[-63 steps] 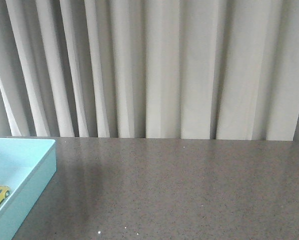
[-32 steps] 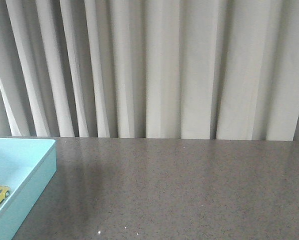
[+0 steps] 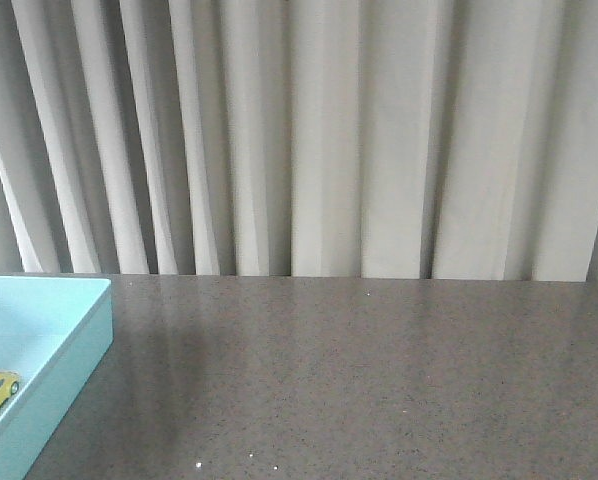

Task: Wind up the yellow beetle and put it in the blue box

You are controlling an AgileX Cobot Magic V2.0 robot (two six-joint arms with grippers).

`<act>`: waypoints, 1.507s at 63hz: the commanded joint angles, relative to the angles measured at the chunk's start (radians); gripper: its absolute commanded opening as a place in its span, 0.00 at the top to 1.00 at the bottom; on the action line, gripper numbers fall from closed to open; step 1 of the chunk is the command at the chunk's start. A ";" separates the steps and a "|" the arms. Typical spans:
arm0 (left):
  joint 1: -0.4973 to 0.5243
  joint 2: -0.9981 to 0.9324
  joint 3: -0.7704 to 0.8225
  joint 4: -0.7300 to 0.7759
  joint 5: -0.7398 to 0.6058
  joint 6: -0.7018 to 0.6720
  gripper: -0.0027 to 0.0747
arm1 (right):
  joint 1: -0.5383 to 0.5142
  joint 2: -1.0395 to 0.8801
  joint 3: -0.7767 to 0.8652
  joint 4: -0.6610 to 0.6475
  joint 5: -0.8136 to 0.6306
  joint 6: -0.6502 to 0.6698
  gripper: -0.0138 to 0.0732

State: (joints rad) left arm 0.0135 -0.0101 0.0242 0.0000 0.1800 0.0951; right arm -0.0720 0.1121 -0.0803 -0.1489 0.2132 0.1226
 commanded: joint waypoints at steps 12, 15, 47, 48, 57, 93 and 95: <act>-0.005 -0.017 -0.009 -0.006 -0.066 -0.006 0.97 | -0.023 -0.130 0.110 -0.004 -0.142 -0.002 0.85; -0.005 -0.017 -0.009 -0.006 -0.066 -0.006 0.97 | -0.023 -0.126 0.110 -0.004 -0.132 -0.002 0.85; -0.005 -0.017 -0.009 -0.006 -0.066 -0.006 0.97 | -0.023 -0.134 0.111 0.186 -0.259 -0.199 0.85; -0.005 -0.017 -0.009 -0.006 -0.066 -0.006 0.97 | -0.023 -0.134 0.111 0.192 -0.259 -0.209 0.85; -0.005 -0.017 -0.009 -0.006 -0.066 -0.006 0.97 | -0.023 -0.134 0.111 0.211 -0.260 -0.231 0.85; -0.005 -0.017 -0.009 -0.006 -0.066 -0.006 0.97 | -0.023 -0.134 0.110 0.206 -0.260 -0.192 0.85; -0.005 -0.017 -0.009 -0.006 -0.066 -0.006 0.97 | -0.023 -0.134 0.110 0.206 -0.260 -0.192 0.85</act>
State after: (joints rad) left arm 0.0135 -0.0111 0.0242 0.0000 0.1830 0.0951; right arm -0.0892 -0.0133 0.0267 0.0599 0.0336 -0.0687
